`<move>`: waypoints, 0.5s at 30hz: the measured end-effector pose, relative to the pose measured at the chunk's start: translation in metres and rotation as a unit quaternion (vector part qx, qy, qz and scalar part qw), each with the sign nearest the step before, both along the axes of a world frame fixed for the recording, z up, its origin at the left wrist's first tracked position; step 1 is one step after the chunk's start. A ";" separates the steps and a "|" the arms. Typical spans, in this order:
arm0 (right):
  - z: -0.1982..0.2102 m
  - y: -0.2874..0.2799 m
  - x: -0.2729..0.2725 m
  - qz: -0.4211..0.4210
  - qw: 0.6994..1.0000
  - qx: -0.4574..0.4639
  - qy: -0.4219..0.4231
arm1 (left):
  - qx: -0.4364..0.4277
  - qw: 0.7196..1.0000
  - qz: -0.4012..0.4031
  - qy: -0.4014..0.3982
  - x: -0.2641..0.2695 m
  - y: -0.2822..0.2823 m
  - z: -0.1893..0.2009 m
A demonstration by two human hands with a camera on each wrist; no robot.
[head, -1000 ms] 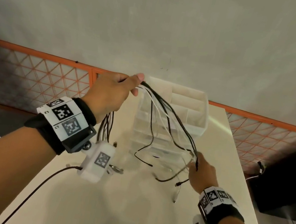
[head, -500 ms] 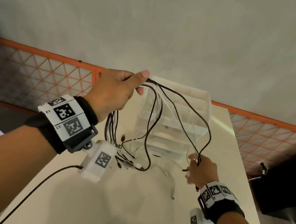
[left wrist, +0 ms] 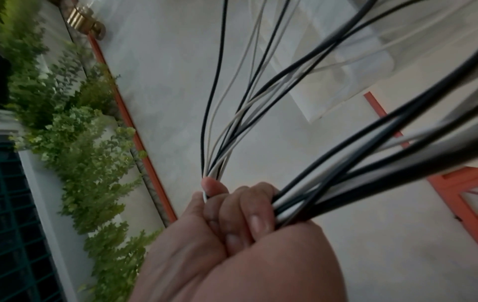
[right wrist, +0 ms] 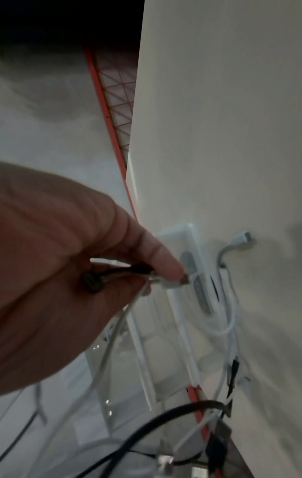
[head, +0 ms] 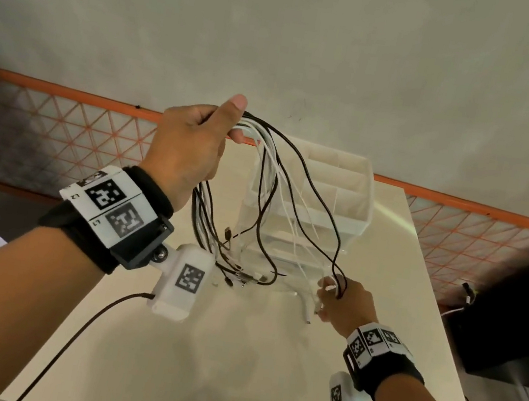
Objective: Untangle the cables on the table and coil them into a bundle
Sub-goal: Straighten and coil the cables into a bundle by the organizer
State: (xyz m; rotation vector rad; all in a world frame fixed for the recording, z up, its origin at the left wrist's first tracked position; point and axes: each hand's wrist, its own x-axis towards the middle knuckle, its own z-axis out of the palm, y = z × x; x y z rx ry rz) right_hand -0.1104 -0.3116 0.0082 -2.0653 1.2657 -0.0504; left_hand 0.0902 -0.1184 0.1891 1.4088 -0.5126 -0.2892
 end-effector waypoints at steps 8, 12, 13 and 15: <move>-0.007 -0.009 -0.017 0.001 0.999 -0.010 0.048 | 0.026 0.999 -0.036 -0.024 -0.001 0.004 0.000; 0.041 0.005 0.004 0.064 0.988 -0.074 -0.117 | 0.070 0.994 -0.073 -0.044 -0.003 0.000 -0.004; 0.058 0.011 0.013 0.079 0.973 -0.102 -0.194 | 0.084 0.991 -0.089 -0.053 -0.006 -0.001 -0.006; 0.094 0.028 0.033 0.120 0.937 -0.133 -0.301 | 0.109 0.986 -0.111 -0.065 -0.013 -0.004 -0.011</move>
